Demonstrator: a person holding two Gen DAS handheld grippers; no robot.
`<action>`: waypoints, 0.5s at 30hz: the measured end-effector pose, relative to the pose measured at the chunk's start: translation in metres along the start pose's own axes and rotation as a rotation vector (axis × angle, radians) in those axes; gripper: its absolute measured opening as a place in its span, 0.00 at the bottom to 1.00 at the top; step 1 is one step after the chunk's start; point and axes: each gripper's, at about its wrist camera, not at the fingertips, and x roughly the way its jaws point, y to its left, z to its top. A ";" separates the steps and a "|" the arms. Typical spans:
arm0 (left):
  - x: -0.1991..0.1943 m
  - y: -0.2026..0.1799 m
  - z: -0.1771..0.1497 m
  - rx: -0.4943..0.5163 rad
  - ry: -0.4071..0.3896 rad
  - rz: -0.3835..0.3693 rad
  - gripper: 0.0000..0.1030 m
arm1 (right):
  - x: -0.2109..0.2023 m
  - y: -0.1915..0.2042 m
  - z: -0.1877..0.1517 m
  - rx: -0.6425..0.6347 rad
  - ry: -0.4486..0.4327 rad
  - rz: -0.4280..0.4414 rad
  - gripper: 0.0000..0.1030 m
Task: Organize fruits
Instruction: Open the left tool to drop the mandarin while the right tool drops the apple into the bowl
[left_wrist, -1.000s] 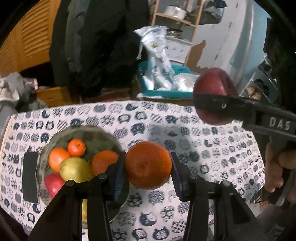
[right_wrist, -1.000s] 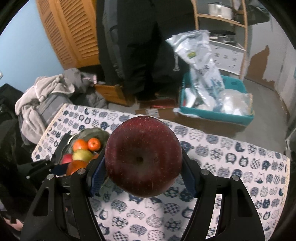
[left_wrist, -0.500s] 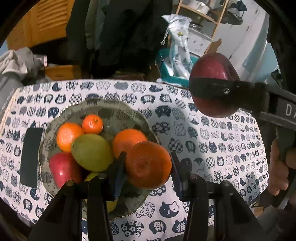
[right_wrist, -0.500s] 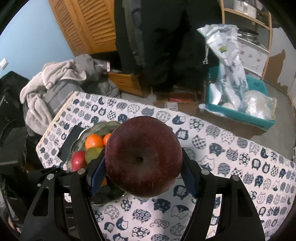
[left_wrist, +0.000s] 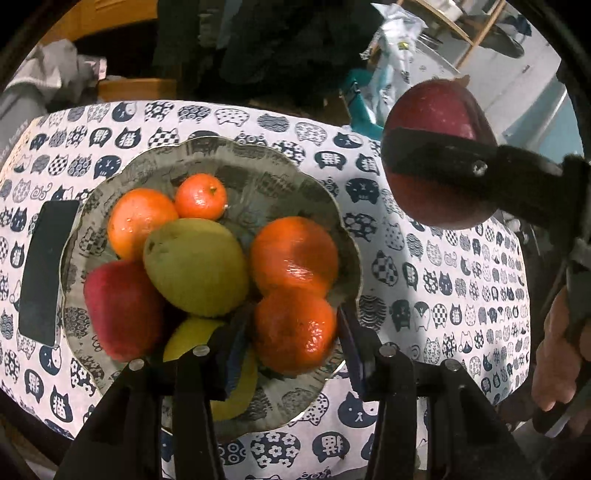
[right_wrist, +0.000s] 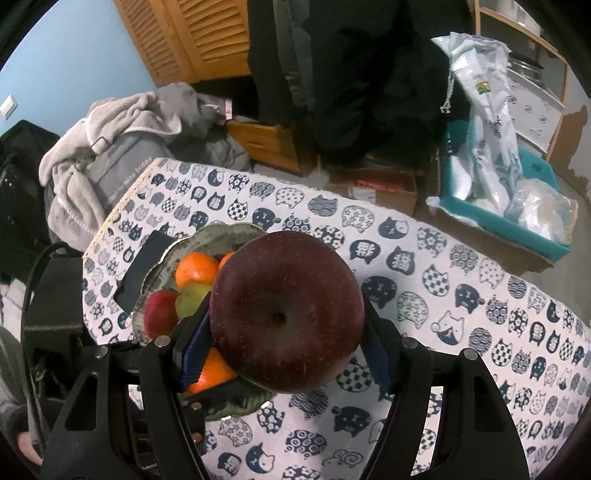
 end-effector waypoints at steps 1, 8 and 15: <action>-0.002 0.002 0.001 -0.002 -0.008 -0.001 0.45 | 0.003 0.001 0.001 0.000 0.003 0.002 0.69; -0.007 0.012 0.007 -0.034 -0.008 0.007 0.61 | 0.024 0.007 0.010 0.010 0.027 0.035 0.69; -0.020 0.027 0.011 -0.095 -0.033 0.013 0.68 | 0.050 0.015 0.017 0.014 0.056 0.059 0.69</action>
